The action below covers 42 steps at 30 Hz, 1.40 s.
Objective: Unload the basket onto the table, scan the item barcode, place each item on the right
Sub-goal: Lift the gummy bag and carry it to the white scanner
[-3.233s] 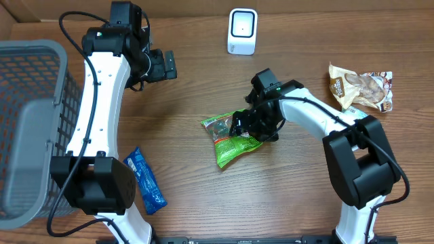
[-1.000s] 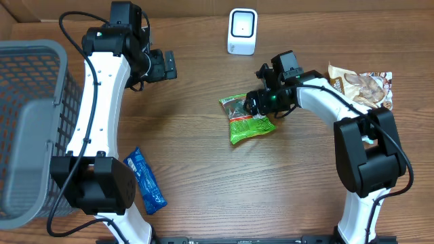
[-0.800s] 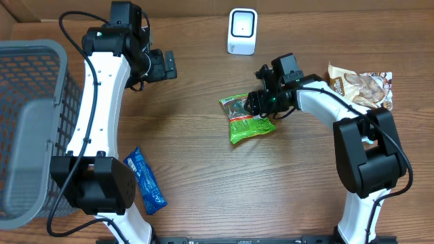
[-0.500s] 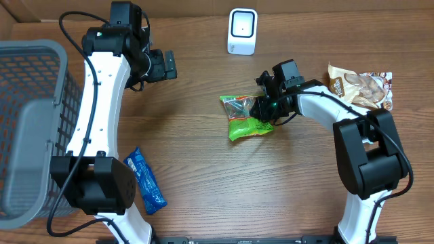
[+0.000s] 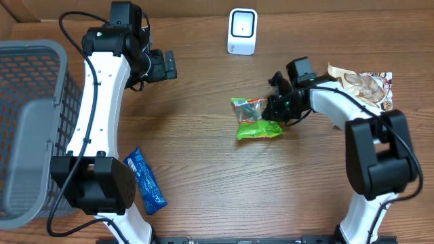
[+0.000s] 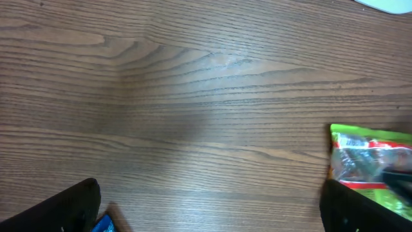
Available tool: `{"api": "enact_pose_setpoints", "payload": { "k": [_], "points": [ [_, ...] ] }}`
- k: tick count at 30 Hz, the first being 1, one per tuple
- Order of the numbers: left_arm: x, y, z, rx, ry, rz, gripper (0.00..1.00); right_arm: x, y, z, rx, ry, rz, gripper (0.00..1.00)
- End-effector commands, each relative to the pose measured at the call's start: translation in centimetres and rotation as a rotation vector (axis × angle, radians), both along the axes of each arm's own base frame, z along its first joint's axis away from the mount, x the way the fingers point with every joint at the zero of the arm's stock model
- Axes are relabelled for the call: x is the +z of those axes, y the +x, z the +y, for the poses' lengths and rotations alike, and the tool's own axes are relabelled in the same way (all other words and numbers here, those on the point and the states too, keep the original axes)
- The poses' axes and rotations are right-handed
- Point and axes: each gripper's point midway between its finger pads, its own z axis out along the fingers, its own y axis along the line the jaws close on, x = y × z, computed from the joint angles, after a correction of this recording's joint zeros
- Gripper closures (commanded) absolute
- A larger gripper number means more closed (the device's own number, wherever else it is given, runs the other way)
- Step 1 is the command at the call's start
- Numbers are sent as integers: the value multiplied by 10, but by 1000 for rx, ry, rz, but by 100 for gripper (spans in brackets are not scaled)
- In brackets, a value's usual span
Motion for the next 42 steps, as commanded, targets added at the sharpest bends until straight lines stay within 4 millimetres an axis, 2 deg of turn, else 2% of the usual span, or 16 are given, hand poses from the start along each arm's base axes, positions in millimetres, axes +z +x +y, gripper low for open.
{"api": "enact_pose_setpoints", "payload": {
  "k": [1, 3, 10, 17, 21, 28, 34, 38, 42],
  "points": [
    [3, 2, -2, -25, 0, -13, 0, 76, 16, 2, 52, 27, -232, 96],
    [3, 2, -2, -25, 0, -13, 0, 108, 16, 2, 66, 40, -320, 96],
    [3, 2, -2, -25, 0, -13, 0, 200, 5, -1, 102, 72, -583, 96],
    [3, 2, -2, -25, 0, -13, 0, 263, -21, 12, 249, 144, -806, 96],
    [3, 2, -2, -25, 0, -13, 0, 288, -41, 22, 369, 207, -906, 96],
    [3, 2, -2, -25, 0, -13, 1, 302, -59, 32, 519, 265, -1003, 96],
    [3, 2, -2, -26, 0, -13, 1, 303, -58, 33, 540, 254, -1031, 96],
    [3, 2, -2, -24, 0, -13, 0, 292, -43, 25, 443, 200, -971, 96],
    [3, 2, -2, -25, 0, -13, 0, 261, -13, 7, 290, 48, -884, 96]
  ]
}}
